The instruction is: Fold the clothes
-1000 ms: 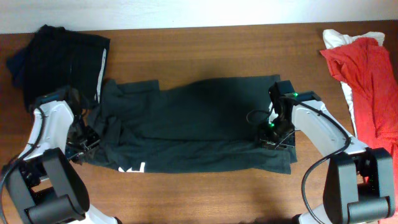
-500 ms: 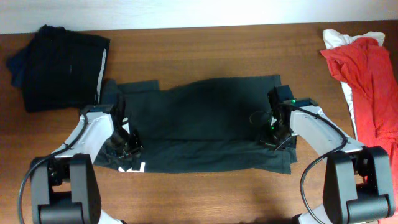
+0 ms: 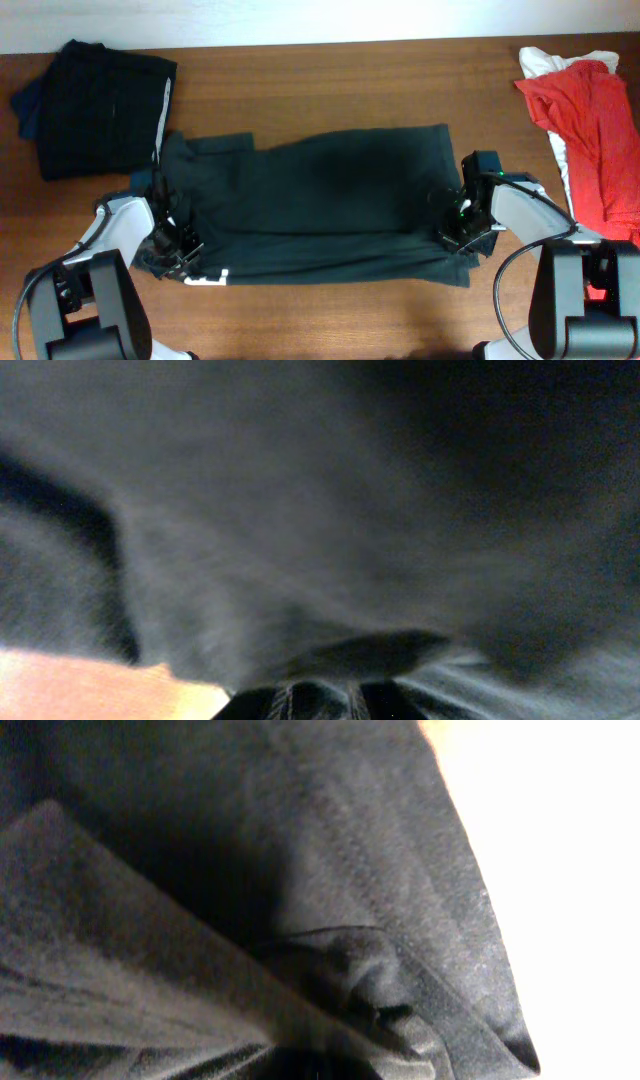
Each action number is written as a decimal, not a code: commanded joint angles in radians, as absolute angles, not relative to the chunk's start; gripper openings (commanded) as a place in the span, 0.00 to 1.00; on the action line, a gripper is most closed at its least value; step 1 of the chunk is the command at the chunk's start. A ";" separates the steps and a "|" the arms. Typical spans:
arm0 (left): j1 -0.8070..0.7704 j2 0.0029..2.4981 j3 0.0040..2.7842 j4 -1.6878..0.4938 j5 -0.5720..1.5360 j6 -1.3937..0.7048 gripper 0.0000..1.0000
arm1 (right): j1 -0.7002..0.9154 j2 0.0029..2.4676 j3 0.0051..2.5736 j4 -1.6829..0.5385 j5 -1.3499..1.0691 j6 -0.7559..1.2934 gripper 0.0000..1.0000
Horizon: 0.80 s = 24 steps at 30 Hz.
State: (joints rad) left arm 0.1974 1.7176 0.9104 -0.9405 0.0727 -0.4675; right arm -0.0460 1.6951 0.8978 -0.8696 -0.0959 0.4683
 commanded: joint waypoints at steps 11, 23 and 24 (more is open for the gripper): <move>0.212 1.228 1.060 -1.168 0.051 -0.400 0.64 | -0.204 1.322 1.066 -1.198 -0.049 0.474 0.97; -0.097 1.850 1.771 -1.070 0.075 -0.004 0.78 | -0.202 1.367 1.333 -1.330 -0.177 0.277 0.99; -0.122 1.920 1.799 -1.063 0.038 0.025 0.78 | -0.202 1.376 1.333 -1.336 -0.176 0.265 0.99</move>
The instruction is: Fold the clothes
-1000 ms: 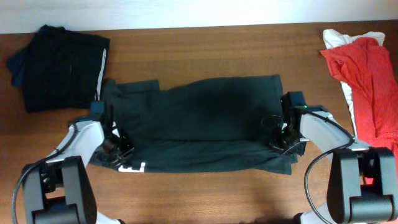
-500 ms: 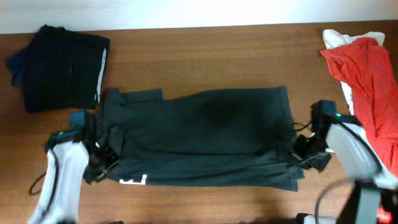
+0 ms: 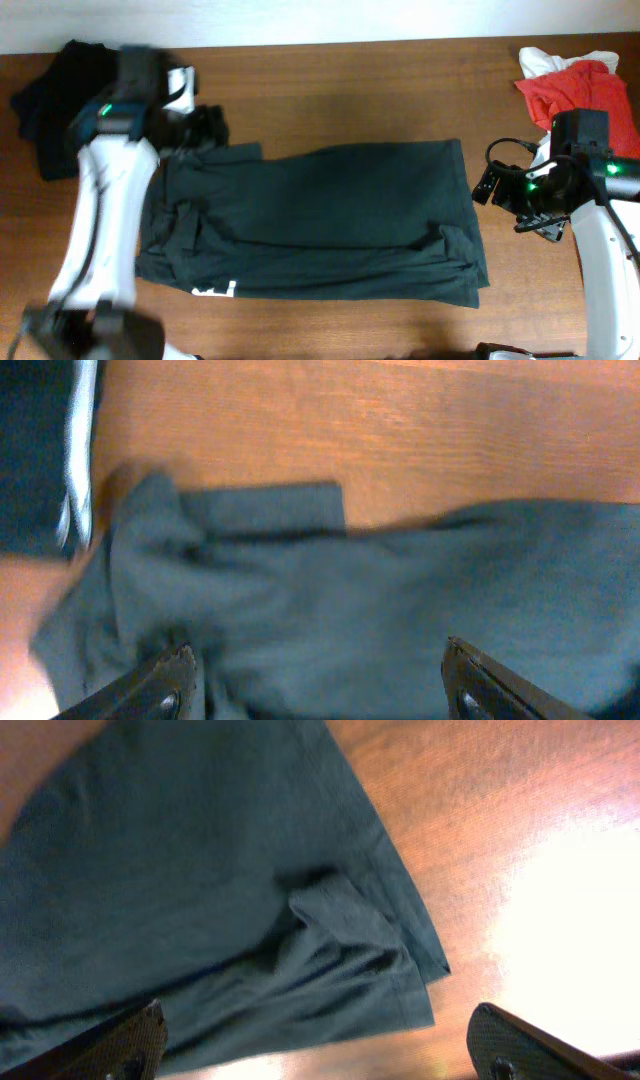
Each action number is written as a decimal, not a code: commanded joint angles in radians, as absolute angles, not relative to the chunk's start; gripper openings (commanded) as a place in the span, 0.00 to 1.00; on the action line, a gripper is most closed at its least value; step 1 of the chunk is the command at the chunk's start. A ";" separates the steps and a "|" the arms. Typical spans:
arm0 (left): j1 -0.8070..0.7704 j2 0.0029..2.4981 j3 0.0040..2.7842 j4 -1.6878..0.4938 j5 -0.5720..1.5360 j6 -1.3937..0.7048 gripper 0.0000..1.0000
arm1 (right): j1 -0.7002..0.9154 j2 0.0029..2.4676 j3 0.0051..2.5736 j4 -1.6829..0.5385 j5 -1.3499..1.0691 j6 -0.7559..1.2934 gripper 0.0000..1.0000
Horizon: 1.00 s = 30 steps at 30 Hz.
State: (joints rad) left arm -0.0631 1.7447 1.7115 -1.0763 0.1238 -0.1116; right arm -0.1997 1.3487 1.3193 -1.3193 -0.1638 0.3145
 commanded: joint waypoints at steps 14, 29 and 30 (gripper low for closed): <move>-0.179 2.223 1.818 -0.846 -0.151 0.130 0.82 | -0.064 1.415 1.333 -1.326 -0.169 0.243 1.00; -0.178 2.308 1.818 -0.860 -0.067 0.121 0.76 | -0.038 1.416 1.333 -1.301 -0.168 0.244 1.00; -0.178 2.308 1.818 -0.860 -0.067 0.121 0.76 | -0.038 1.416 1.333 -1.301 -0.166 0.244 0.99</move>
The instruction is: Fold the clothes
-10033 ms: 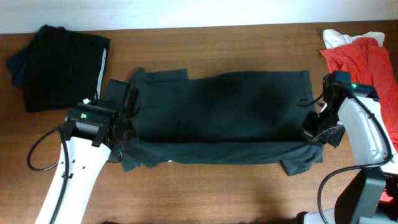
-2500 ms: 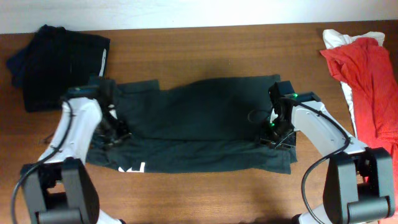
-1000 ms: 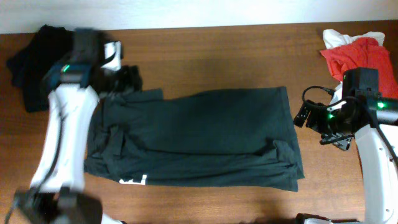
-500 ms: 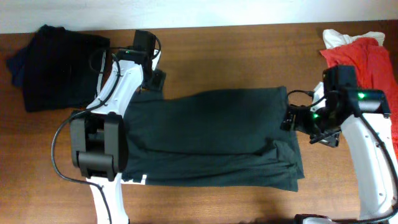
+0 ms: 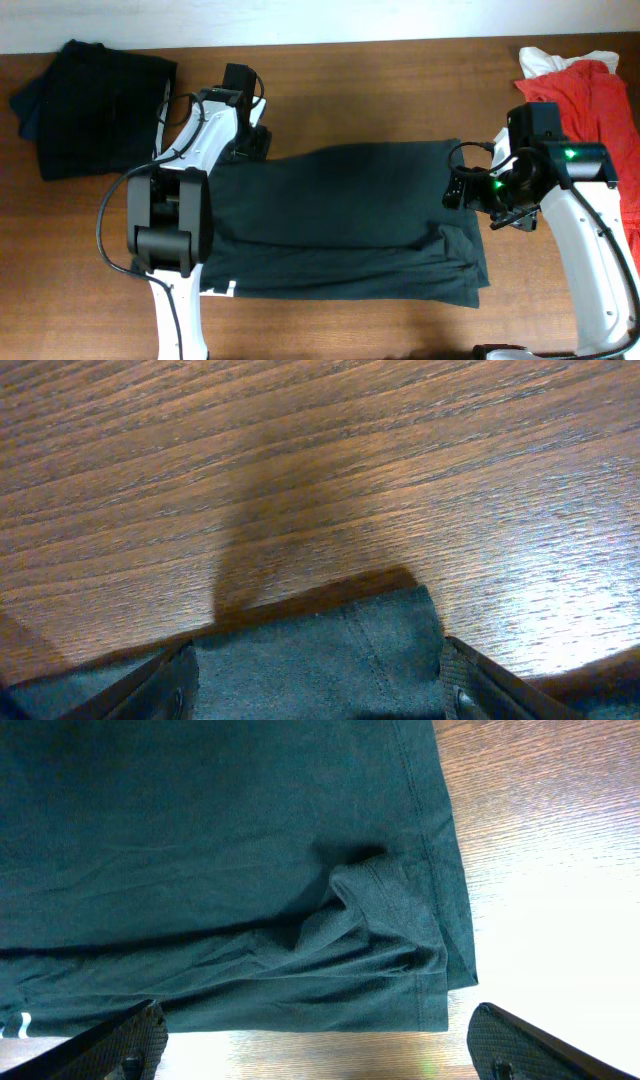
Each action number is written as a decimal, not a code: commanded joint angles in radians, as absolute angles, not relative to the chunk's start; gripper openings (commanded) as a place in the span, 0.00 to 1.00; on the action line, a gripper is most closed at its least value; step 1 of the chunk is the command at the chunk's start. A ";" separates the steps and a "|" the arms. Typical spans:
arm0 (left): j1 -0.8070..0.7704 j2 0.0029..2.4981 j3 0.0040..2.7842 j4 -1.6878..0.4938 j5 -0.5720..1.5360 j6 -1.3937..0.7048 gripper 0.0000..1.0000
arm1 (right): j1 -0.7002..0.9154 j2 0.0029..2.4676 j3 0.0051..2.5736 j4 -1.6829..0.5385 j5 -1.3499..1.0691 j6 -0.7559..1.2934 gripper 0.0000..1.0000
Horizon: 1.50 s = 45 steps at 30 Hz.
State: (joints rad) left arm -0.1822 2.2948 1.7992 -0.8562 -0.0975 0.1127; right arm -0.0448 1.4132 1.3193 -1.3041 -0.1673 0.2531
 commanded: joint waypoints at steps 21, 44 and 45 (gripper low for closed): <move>-0.156 2.310 1.821 -0.838 0.193 0.118 0.72 | -0.039 1.458 1.476 -1.220 -0.094 0.240 0.99; -0.157 2.347 1.820 -0.821 -0.072 0.117 0.01 | -0.040 1.835 1.643 -1.003 -0.024 0.135 0.99; -0.157 2.347 1.820 -0.820 -0.067 0.117 0.00 | -0.040 1.872 1.672 -0.989 -0.004 0.135 0.99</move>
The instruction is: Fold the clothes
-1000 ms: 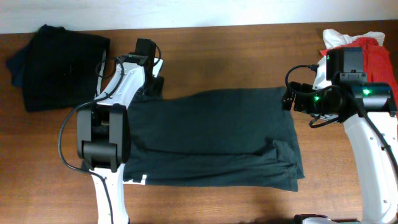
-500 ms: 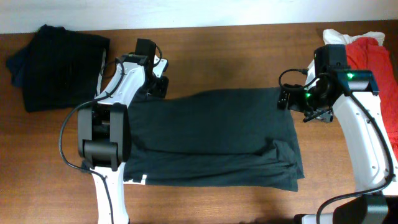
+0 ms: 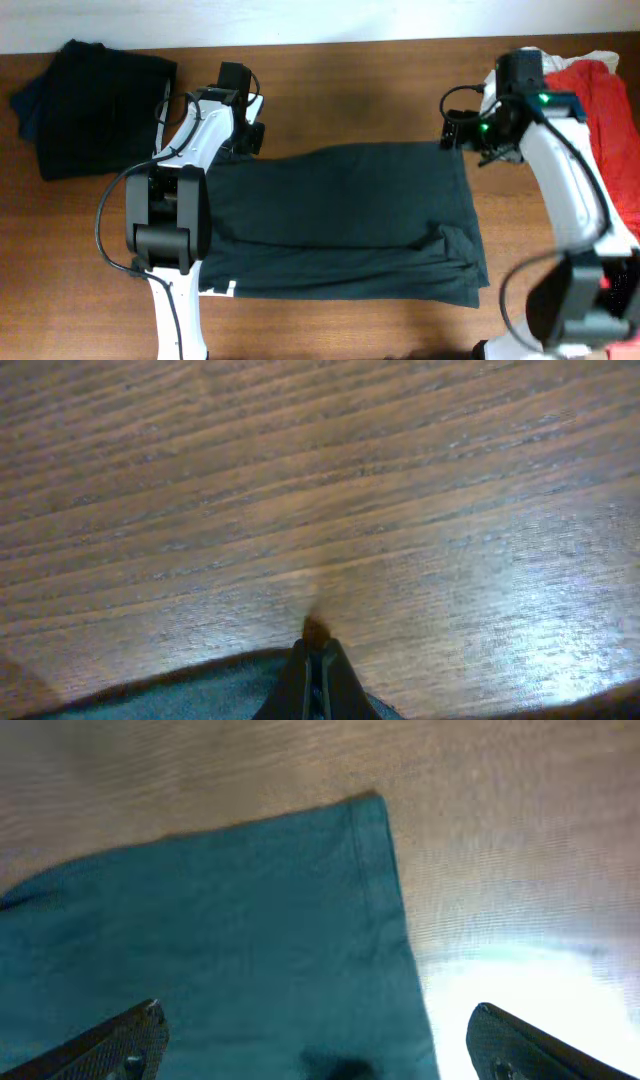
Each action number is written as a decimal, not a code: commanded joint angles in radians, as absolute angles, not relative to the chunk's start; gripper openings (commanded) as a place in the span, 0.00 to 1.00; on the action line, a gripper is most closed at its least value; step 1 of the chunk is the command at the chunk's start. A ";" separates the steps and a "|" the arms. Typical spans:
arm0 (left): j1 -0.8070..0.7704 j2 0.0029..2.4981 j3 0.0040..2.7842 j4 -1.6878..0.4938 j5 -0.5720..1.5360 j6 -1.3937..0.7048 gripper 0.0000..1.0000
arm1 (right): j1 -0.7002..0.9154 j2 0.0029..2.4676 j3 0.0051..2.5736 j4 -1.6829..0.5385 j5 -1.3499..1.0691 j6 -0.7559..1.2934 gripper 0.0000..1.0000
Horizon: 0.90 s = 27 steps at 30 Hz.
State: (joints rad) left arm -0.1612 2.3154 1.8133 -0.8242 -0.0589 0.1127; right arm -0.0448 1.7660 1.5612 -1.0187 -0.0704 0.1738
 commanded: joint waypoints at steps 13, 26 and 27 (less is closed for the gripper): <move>-0.157 2.347 1.820 -0.819 -0.065 0.117 0.01 | -0.040 2.230 1.773 -0.892 0.064 0.223 0.75; -0.157 2.347 1.820 -0.819 -0.064 0.097 0.01 | -0.039 2.303 1.772 -0.869 0.054 0.249 0.44; -0.157 2.347 1.820 -0.819 -0.064 0.097 0.01 | -0.039 2.303 1.772 -0.871 0.054 0.249 0.37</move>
State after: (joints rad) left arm -0.1612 2.3154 1.8141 -0.8227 -0.0605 0.1085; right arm -0.0448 2.2772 1.7561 -0.8669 0.0406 0.2371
